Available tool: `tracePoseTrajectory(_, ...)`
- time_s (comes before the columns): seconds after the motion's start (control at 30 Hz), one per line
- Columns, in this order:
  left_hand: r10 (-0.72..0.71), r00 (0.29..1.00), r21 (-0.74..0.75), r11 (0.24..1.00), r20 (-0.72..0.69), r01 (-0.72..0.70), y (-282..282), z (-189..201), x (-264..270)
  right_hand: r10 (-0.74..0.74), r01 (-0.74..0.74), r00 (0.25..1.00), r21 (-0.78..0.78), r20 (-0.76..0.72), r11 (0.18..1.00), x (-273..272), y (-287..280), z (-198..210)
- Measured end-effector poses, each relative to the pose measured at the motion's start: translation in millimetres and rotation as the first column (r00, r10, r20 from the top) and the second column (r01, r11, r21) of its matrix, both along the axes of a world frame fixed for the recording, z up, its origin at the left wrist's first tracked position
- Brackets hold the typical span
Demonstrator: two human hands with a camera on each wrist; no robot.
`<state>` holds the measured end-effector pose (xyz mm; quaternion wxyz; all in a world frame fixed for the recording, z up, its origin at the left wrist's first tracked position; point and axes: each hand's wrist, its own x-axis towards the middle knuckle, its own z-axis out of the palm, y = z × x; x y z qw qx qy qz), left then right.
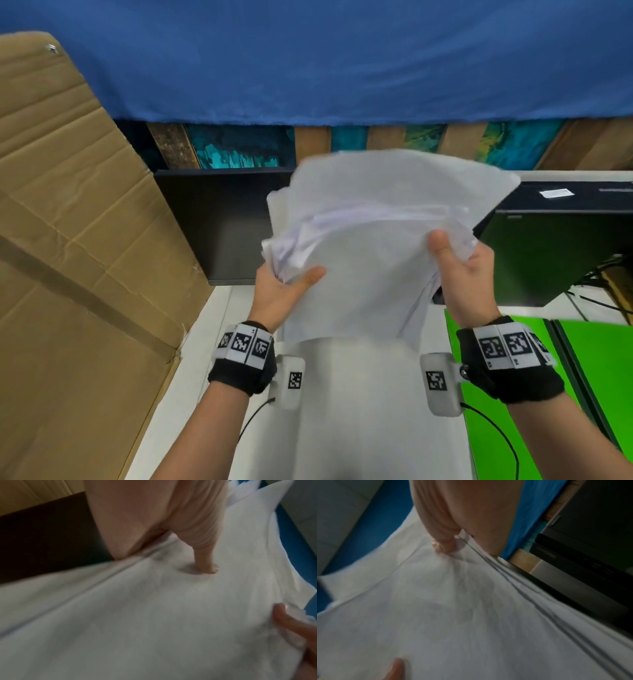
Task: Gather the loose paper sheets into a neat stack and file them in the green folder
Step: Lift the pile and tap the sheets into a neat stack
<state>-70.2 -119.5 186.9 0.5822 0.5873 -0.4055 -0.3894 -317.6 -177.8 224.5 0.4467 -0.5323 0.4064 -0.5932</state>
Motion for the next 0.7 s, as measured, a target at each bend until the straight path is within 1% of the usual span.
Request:
tracePoseTrajectory(0.03,0.008,1.0,0.014,1.0,0.011,-0.008,5,-6,-6,0.032,-0.031,0.999,0.043,-0.008,0.999,-2,2,-11)
tracePoseTrajectory(0.1,-0.027,0.999,0.083,0.996,0.03,0.024,13,-22,-16,0.088,-0.084,0.996,0.16,-0.016,0.983,-3,11,-35)
tracePoseTrajectory(0.17,-0.005,1.0,0.138,0.99,0.015,0.003,17,-32,-22,0.147,-0.126,0.987,0.271,-0.059,0.954,-2,17,-51)
tracePoseTrajectory(0.2,0.023,1.0,0.117,0.993,0.004,-0.023,18,-30,-22,0.172,-0.14,0.981,0.302,-0.084,0.943,-4,16,-57)
tracePoseTrajectory(0.23,0.046,0.999,0.052,0.998,-0.002,-0.046,17,-25,-21,0.198,-0.155,0.974,0.325,-0.105,0.933,-4,16,-58)
tracePoseTrajectory(0.3,0.071,0.997,-0.101,0.992,-0.002,-0.071,15,-12,-17,0.201,-0.149,0.973,0.364,-0.111,0.92,-6,12,-59)
tracePoseTrajectory(0.37,0.117,0.993,-0.242,0.964,0.021,-0.108,13,1,-14,0.2,-0.137,0.97,0.371,-0.138,0.919,-9,4,-63)
tracePoseTrajectory(0.43,0.203,0.978,-0.308,0.934,0.042,-0.181,8,12,-15,0.214,-0.135,0.963,0.389,-0.166,0.911,-10,-5,-68)
tracePoseTrajectory(0.47,0.231,0.972,-0.317,0.926,0.046,-0.205,6,13,-15,0.229,-0.139,0.956,0.405,-0.183,0.904,-8,-7,-69)
tracePoseTrajectory(0.53,0.244,0.969,-0.279,0.934,0.044,-0.223,3,12,-15,0.219,-0.082,0.939,0.443,-0.267,0.893,-5,-11,-76)
tracePoseTrajectory(0.57,0.231,0.972,-0.253,0.943,0.039,-0.214,2,10,-15,0.225,-0.074,0.931,0.455,-0.286,0.887,-3,-12,-79)
tracePoseTrajectory(0.63,0.183,0.983,-0.241,0.955,0.029,-0.171,2,9,-15,0.207,-0.066,0.94,0.452,-0.272,0.889,-1,-15,-86)
tracePoseTrajectory(0.7,0.153,0.988,-0.27,0.953,0.024,-0.141,4,15,-15,0.138,0.01,0.944,0.443,-0.301,0.897,1,-16,-91)
